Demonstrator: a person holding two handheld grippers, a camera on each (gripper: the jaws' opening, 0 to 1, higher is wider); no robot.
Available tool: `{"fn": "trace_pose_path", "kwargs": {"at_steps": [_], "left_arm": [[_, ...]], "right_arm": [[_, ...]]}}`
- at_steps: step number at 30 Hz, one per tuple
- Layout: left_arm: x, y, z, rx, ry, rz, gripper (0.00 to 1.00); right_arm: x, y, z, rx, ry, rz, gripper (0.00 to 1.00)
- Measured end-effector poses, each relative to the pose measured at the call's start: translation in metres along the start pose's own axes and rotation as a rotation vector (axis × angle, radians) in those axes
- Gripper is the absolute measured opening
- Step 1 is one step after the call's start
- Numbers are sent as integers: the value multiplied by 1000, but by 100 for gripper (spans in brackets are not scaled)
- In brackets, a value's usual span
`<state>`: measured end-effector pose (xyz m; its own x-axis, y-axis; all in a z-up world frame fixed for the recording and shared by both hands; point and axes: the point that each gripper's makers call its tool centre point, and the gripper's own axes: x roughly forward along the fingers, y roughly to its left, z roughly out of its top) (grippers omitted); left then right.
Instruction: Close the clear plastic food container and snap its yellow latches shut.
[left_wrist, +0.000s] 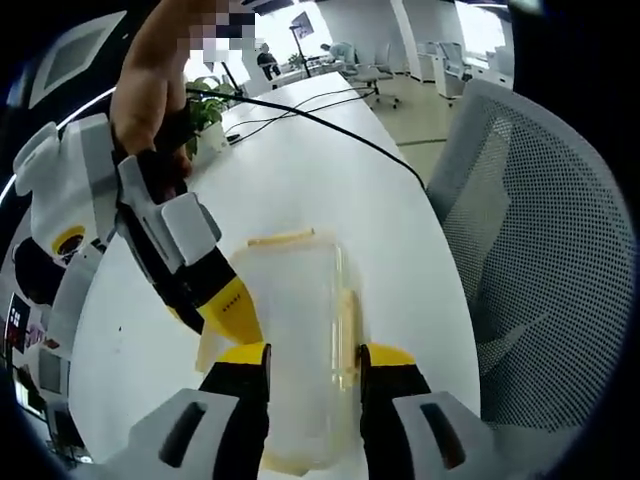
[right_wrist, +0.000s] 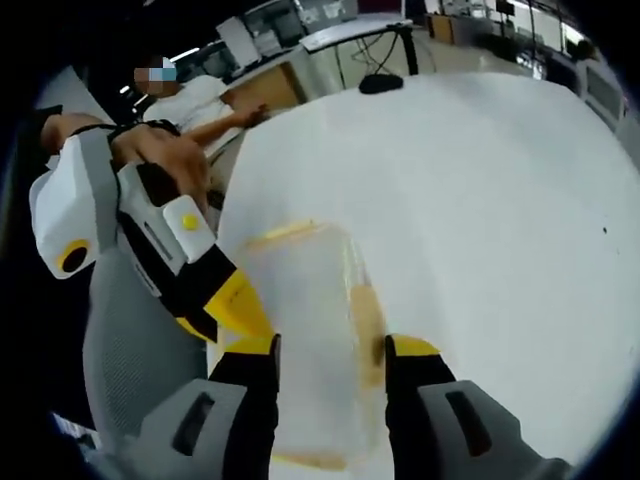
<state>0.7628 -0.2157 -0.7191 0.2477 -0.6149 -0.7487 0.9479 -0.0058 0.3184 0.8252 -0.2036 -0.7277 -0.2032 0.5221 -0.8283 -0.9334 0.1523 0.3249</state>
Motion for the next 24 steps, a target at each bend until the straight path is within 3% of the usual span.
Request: {"fn": "trace_pose_path", "kwargs": {"at_steps": [24], "left_arm": [[3, 0, 0, -15, 10, 31, 27]], "right_arm": [[2, 1, -2, 9, 13, -12, 36]]}}
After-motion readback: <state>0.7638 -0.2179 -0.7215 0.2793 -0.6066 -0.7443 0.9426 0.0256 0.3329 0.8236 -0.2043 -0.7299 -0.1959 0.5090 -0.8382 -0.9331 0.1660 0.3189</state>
